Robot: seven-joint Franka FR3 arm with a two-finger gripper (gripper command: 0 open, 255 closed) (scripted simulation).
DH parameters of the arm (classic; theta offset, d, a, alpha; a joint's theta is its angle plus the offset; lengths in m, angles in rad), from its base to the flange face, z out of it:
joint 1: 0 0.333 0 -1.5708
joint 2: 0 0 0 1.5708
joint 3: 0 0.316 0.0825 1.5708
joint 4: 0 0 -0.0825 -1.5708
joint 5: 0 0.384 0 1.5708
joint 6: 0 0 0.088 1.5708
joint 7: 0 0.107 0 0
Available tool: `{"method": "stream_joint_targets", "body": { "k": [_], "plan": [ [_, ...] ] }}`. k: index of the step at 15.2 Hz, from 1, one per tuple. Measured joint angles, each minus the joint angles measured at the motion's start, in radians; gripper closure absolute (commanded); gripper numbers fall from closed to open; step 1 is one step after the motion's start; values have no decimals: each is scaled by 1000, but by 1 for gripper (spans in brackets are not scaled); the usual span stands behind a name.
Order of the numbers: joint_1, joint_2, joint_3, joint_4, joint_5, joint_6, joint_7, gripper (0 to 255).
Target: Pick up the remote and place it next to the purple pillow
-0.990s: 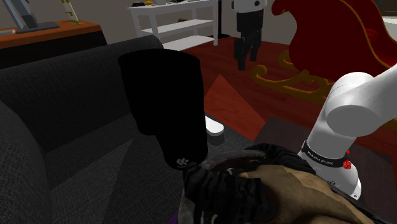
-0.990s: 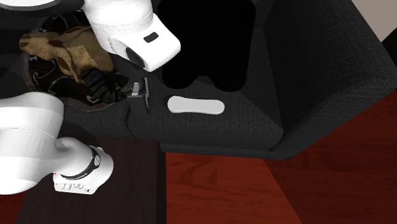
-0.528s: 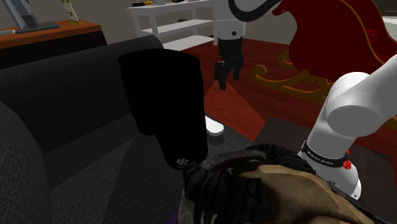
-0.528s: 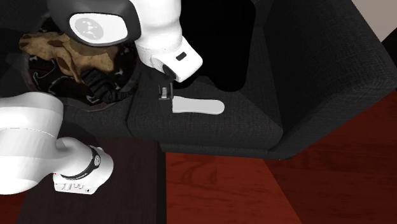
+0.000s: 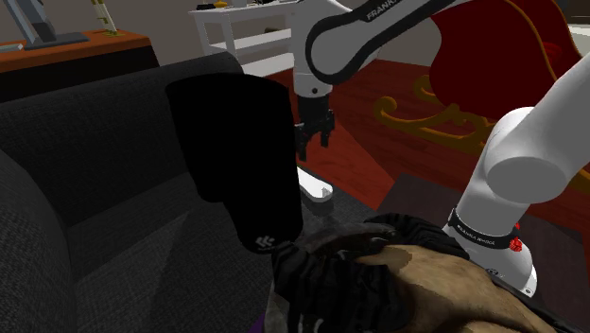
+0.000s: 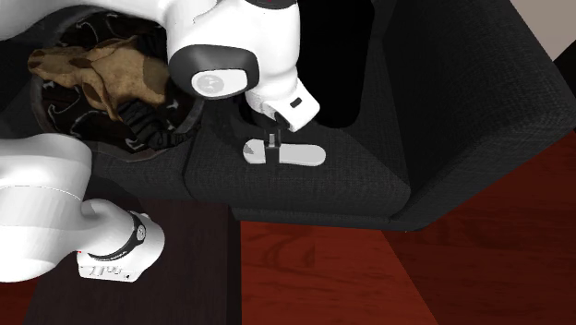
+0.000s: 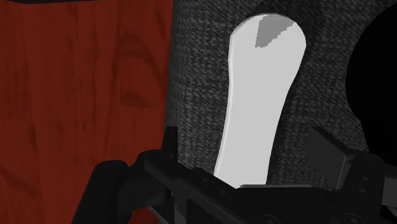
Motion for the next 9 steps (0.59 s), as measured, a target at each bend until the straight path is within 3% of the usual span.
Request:
{"method": "stream_joint_targets", "body": {
  "k": [3, 9],
  "plan": [
    [4, 108, 29, 22, 3, 104, 42, 0],
    [6, 186, 44, 8, -1, 200, 58, 0]
  ]
}}
